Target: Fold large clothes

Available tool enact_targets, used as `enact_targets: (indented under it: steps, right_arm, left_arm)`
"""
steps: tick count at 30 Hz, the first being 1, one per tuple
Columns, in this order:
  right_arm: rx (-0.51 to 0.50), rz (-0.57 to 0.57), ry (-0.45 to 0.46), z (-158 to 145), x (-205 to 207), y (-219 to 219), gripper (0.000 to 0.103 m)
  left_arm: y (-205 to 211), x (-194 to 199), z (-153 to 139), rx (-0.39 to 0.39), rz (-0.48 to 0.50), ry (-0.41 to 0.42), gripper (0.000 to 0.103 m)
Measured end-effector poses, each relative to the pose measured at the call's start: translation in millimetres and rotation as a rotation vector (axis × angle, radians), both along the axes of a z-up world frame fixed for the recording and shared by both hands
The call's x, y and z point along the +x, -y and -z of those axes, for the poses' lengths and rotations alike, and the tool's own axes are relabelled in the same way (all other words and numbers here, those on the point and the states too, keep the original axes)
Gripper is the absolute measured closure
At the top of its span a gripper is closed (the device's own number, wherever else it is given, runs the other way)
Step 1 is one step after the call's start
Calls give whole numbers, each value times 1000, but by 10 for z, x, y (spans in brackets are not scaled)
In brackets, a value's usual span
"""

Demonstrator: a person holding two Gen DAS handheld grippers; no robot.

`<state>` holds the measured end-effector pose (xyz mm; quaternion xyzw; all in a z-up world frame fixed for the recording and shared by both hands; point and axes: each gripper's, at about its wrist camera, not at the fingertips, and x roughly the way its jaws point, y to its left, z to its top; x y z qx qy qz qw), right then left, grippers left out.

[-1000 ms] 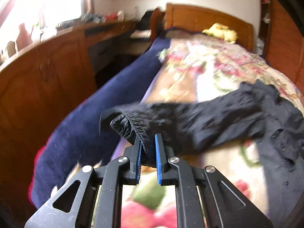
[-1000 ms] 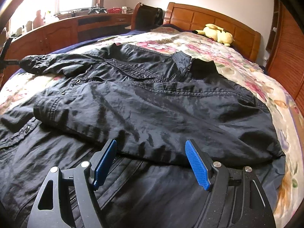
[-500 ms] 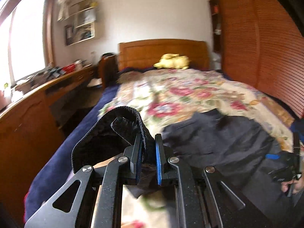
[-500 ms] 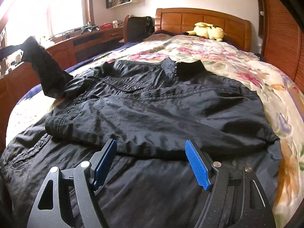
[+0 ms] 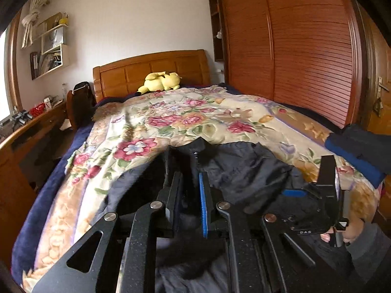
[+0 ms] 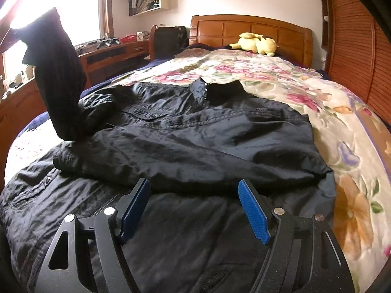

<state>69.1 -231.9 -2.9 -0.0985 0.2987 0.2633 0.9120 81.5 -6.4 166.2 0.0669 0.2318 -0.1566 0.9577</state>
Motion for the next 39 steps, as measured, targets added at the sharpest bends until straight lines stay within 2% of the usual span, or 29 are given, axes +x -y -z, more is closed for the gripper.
enact_targets:
  steps: [1, 5, 9, 11, 13, 22, 31, 34, 36, 39]
  right_arm:
    - [-3, 1, -1, 1, 4, -2, 27]
    - [-9, 1, -3, 2, -1, 27, 27]
    - [-21, -5, -2, 6, -11, 3, 27]
    - [-26, -8, -1, 12, -13, -10, 27]
    - [-32, -11, 2, 9, -27, -17, 27]
    - [-40, -34, 33, -70, -152, -70, 27]
    - [-45, -66, 62, -203, -490, -293, 27]
    - [-52, -86, 63, -241, -567, -406, 27]
    - [-68, -102, 58, -271, -592, -511, 27]
    - [-100, -128, 65, -342, -596, -667, 27]
  left_arm:
    - [35, -20, -1, 2, -1, -1, 90]
    - [60, -96, 45, 12, 5, -2, 66]
    - [62, -164, 136, 27, -3, -7, 57]
    - [23, -208, 219, 26, -10, -11, 34]
    - [-46, -254, 291, 8, -18, -9, 26]
    - [-391, -471, 784, -69, -94, -12, 25]
    - [-695, -550, 1061, -162, -171, -22, 25]
    - [-698, -551, 1120, -131, -157, -36, 25]
    - [-700, -587, 1135, -96, -163, -15, 25]
    - [-746, -617, 1167, -100, -152, -10, 25]
